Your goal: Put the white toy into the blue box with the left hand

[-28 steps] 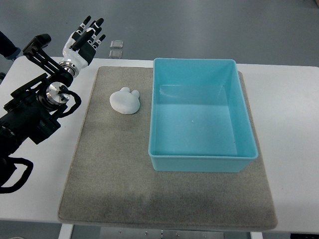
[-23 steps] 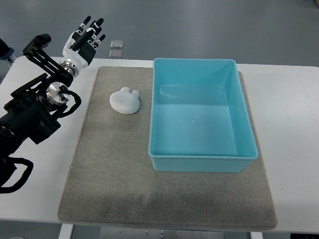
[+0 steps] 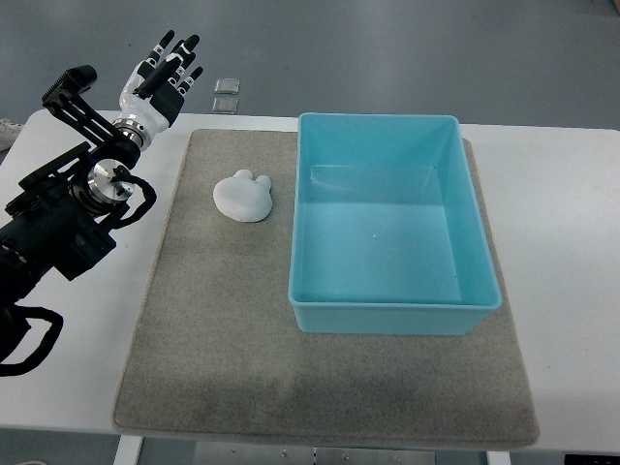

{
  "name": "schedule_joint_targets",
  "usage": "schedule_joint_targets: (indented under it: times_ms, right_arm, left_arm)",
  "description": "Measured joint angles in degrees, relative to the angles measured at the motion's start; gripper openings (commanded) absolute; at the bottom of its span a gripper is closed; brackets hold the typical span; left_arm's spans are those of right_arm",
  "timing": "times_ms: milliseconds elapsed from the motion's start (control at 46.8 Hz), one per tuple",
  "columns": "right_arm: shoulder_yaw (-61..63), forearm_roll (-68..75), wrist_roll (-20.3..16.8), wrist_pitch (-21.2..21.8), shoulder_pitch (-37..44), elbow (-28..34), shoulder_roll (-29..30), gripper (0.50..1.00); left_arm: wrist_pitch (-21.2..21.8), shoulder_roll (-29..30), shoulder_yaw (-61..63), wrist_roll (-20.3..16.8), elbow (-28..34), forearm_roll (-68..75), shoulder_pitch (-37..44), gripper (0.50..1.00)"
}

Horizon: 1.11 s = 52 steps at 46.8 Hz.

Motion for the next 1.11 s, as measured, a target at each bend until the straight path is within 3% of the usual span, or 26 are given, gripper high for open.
schedule_joint_targets:
  times_ms: [662, 897, 1111]
  right_arm:
    - [0.0, 0.0, 0.0, 0.0, 0.0, 0.0, 0.0, 0.936]
    - [0.0, 0.0, 0.0, 0.0, 0.0, 0.0, 0.0, 0.936]
    - [0.0, 0.0, 0.0, 0.0, 0.0, 0.0, 0.0, 0.936]
  left_arm:
    - [-0.1, 3.3, 0.9, 0.0, -2.1, 1.5, 0.2, 0.990]
    - [-0.2, 6.1, 0.9, 0.2, -3.2, 13.2, -0.5, 0.990]
    - [-0.4, 6.6, 2.0, 0.2, -8.3, 30.8, -0.6, 0.990]
